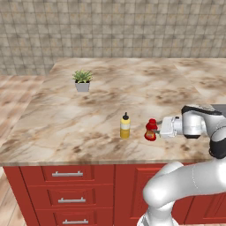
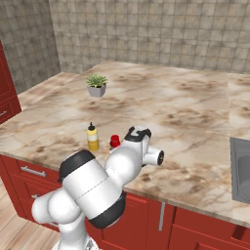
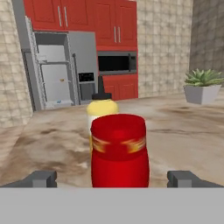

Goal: Place the ketchup and mustard from the counter to the top shelf of the fridge. If the existing items in the fridge are on the top shelf, move them to other shelves.

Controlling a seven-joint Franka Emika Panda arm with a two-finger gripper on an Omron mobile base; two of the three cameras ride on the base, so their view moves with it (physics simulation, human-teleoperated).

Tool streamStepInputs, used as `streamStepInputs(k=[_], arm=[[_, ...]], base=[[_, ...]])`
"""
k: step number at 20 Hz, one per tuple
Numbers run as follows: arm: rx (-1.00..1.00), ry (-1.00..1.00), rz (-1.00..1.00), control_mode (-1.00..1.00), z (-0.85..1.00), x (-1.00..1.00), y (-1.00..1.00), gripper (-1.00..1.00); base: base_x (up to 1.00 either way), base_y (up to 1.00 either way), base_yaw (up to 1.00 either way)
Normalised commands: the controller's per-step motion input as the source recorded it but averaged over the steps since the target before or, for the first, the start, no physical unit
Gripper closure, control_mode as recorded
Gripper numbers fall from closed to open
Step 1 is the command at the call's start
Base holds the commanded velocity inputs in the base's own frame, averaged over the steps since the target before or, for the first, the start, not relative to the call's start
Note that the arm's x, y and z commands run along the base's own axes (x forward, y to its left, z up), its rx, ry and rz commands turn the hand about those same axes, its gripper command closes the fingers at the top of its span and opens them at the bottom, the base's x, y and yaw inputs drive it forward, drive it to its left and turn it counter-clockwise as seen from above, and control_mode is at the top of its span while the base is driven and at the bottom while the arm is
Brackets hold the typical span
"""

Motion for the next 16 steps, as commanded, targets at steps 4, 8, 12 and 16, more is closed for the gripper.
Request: streamStepInputs(k=[4,8,12,16], arm=[[0.00,0.00,0.00,-1.00,-0.02,0.05,0.14,-1.00],[-0.01,0.00,0.00,-1.00,-0.07,0.10,0.14,-1.00],[-0.02,0.00,0.00,-1.00,-0.15,0.15,0.10,-1.00],[0.00,0.00,0.00,-1.00,-0.07,0.11,0.06,1.00]], base=[[0.00,0.00,0.00],[0.00,0.00,0.00],[0.00,0.00,0.00],[0.00,0.00,0.00]])
